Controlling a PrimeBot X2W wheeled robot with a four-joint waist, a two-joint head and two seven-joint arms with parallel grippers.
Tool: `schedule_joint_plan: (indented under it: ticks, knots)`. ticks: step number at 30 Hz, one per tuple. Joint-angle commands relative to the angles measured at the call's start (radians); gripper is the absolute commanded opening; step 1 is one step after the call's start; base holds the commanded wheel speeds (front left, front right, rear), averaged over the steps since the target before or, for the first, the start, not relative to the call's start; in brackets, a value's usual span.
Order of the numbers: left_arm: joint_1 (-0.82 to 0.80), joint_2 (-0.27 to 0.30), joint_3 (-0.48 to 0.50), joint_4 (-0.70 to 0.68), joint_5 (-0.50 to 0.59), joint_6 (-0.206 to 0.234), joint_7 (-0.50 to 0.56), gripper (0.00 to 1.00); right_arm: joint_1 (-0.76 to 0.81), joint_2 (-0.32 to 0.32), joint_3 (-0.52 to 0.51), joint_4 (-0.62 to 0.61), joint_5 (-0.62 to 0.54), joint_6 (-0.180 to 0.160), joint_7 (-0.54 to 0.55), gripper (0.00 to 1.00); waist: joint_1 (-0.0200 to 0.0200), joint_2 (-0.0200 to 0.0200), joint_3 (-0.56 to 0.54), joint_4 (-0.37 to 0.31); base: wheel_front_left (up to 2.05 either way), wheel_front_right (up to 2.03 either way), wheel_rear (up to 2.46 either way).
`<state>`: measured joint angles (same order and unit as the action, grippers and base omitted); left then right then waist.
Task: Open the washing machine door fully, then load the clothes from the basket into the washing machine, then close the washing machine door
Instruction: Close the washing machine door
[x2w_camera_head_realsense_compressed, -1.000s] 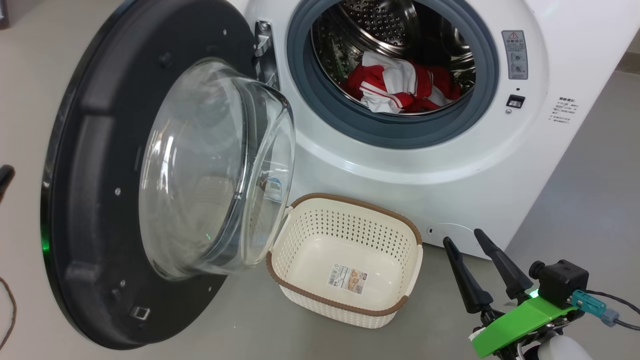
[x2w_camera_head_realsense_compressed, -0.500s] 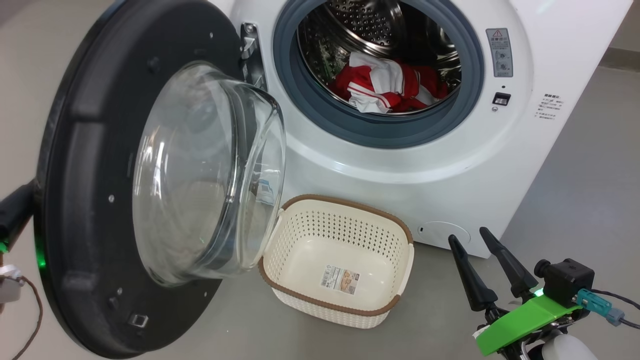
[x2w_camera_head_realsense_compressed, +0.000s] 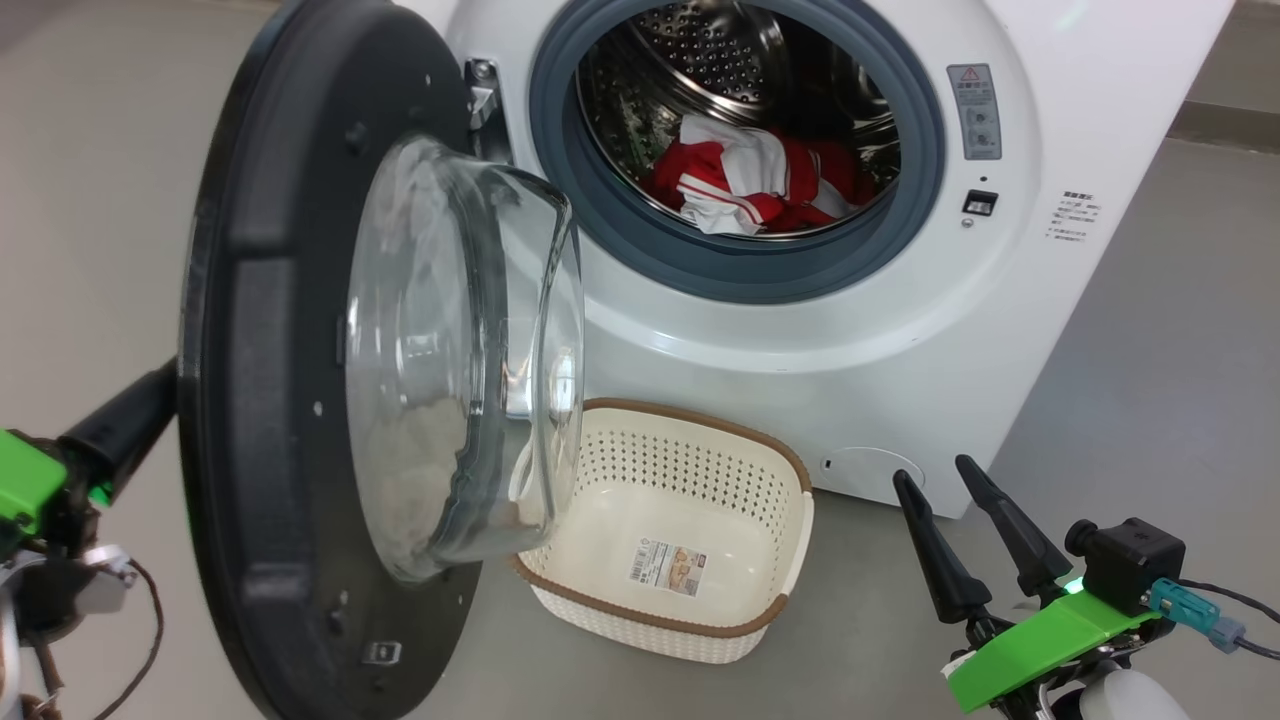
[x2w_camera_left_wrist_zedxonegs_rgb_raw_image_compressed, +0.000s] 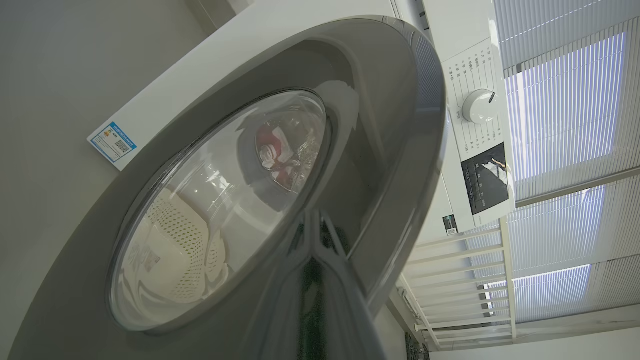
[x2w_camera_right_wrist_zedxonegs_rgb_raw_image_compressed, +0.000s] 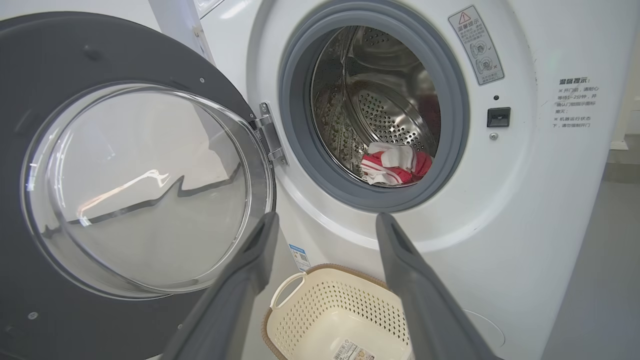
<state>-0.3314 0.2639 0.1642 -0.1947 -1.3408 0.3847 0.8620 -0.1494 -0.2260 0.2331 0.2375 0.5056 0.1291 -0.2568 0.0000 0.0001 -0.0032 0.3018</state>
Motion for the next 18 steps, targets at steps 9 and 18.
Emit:
schedule_joint_plan:
  ticks: [9, 18]
  knots:
    - [-0.014, -0.011, -0.029, -0.080, 0.006, 0.012, 0.015, 0.00, -0.016, -0.005, 0.023, -0.023, 0.004, 0.002, -0.005, 1.00, 0.0000, -0.0001, 0.002, -0.076, 0.00, 0.00, 0.00]
    - [-0.011, -0.034, -0.050, -0.098, 0.009, 0.013, 0.008, 0.00, -0.015, -0.010, 0.027, -0.021, 0.007, 0.002, -0.005, 1.00, 0.0000, -0.0001, 0.005, -0.140, 0.00, 0.00, 0.00]
